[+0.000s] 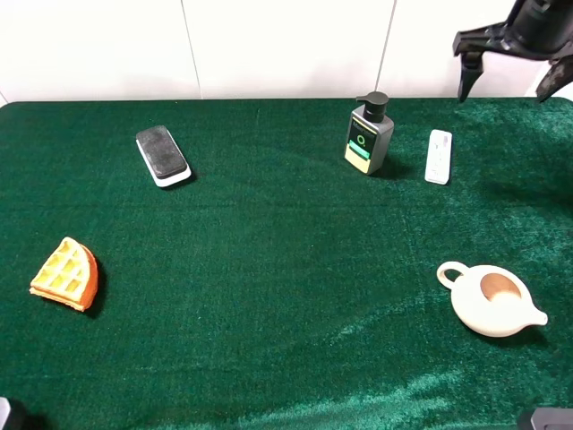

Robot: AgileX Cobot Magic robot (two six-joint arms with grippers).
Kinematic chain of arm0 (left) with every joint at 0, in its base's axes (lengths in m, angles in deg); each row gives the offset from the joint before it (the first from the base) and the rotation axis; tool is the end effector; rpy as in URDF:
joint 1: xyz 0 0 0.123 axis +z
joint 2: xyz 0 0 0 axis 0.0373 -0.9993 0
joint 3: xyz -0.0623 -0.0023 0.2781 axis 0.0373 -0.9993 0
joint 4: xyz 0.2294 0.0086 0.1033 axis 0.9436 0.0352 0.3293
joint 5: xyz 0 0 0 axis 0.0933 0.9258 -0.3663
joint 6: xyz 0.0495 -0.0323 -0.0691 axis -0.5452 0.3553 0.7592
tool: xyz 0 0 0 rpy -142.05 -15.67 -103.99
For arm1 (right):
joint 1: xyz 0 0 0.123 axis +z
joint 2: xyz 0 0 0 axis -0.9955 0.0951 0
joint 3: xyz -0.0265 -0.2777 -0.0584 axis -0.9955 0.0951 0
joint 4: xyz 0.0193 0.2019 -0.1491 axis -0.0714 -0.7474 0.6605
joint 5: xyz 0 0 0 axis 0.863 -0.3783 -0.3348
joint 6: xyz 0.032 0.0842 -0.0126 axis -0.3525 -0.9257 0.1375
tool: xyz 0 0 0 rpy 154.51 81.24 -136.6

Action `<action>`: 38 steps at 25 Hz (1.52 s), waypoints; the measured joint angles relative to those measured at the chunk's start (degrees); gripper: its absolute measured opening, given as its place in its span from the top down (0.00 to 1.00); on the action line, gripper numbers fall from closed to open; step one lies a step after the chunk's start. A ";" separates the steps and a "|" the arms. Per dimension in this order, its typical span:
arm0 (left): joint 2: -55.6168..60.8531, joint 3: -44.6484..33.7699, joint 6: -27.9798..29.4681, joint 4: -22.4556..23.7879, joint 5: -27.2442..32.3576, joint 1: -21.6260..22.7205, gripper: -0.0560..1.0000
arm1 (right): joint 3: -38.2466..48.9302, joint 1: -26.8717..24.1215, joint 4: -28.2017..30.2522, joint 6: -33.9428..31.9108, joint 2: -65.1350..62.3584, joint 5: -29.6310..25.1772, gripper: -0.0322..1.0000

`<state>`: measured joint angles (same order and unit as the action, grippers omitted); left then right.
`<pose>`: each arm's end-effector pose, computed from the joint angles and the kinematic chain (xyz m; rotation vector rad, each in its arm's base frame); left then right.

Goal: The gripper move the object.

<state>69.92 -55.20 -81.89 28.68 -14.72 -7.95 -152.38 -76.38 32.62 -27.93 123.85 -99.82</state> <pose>-0.0050 0.0087 0.2775 0.1270 2.0302 0.0762 0.3749 0.0449 0.2651 0.0438 2.8908 -0.0852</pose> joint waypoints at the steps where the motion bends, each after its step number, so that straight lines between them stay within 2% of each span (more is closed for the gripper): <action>1: 0.00 0.00 0.00 0.00 0.00 0.00 0.03 | 0.00 0.00 -0.30 0.11 -1.08 -1.55 0.30; 5: 0.00 0.00 0.00 0.00 0.00 0.00 0.03 | 0.07 0.11 -1.57 0.72 -4.32 -5.35 0.30; 11: 0.00 0.00 0.00 0.00 0.00 0.00 0.03 | 4.32 0.11 -6.14 1.40 -11.23 -5.67 0.30; 17: 0.00 0.00 0.00 0.00 0.00 0.00 0.03 | 13.03 0.11 -9.08 1.63 -20.04 -5.74 0.30; 25: 0.00 0.00 0.00 0.00 0.00 0.00 0.03 | 23.81 0.11 -8.68 1.63 -36.15 -5.87 0.30; 38: 0.00 0.00 0.00 0.00 0.00 0.00 0.03 | 33.27 0.15 -5.46 1.63 -63.71 -6.09 0.30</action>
<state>69.92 -55.20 -81.89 28.68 -14.72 -7.95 -119.10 -76.22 27.16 -26.30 60.14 -105.91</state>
